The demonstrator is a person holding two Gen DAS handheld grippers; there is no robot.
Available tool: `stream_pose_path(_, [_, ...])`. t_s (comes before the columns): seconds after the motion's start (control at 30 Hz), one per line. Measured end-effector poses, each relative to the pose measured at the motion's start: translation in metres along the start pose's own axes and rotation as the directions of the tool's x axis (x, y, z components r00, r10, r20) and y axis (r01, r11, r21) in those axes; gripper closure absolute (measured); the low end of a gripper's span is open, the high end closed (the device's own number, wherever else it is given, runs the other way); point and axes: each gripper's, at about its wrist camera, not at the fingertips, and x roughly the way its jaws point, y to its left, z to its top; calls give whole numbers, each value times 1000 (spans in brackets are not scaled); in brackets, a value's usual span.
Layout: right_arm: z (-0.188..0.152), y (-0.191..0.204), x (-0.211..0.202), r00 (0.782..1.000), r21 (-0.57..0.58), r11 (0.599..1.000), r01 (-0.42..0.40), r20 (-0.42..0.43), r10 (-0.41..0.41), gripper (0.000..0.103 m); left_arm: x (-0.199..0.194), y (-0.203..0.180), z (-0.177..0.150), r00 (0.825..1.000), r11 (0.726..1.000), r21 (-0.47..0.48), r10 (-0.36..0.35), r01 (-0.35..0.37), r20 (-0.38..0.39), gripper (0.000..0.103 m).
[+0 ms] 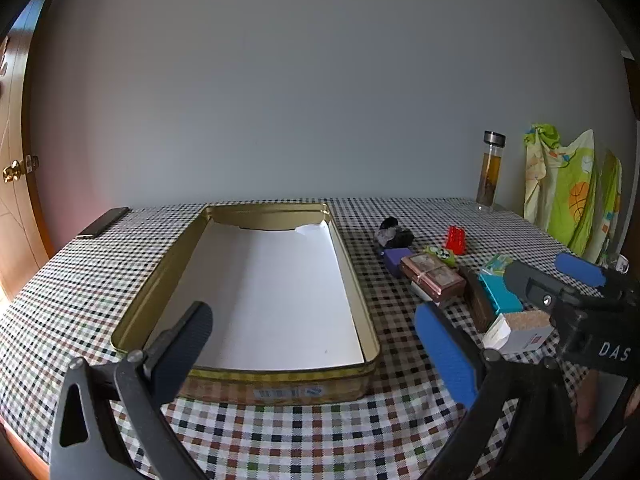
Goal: Organize rigid objects
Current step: 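Grasp the patterned white-and-orange box with the right tool and lift it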
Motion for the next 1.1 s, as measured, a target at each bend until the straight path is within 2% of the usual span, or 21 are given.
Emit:
stream_pose_path(0.27, [-13,-6,-5,998,0,998,57,-7,-57,0,-2,5,-2,1000,1000,-19,7,-6,13,0])
stream_pose_path(0.63, [-42,-31,6,989,46,991,129,-84,-125,0,2,5,-6,1000,1000,-26,0,0,-1,0])
stream_pose_path(1.1, [-60,-37,30,979,52,989,135,-158,-125,0,12,-11,-12,999,1000,9,-8,8,-31,0])
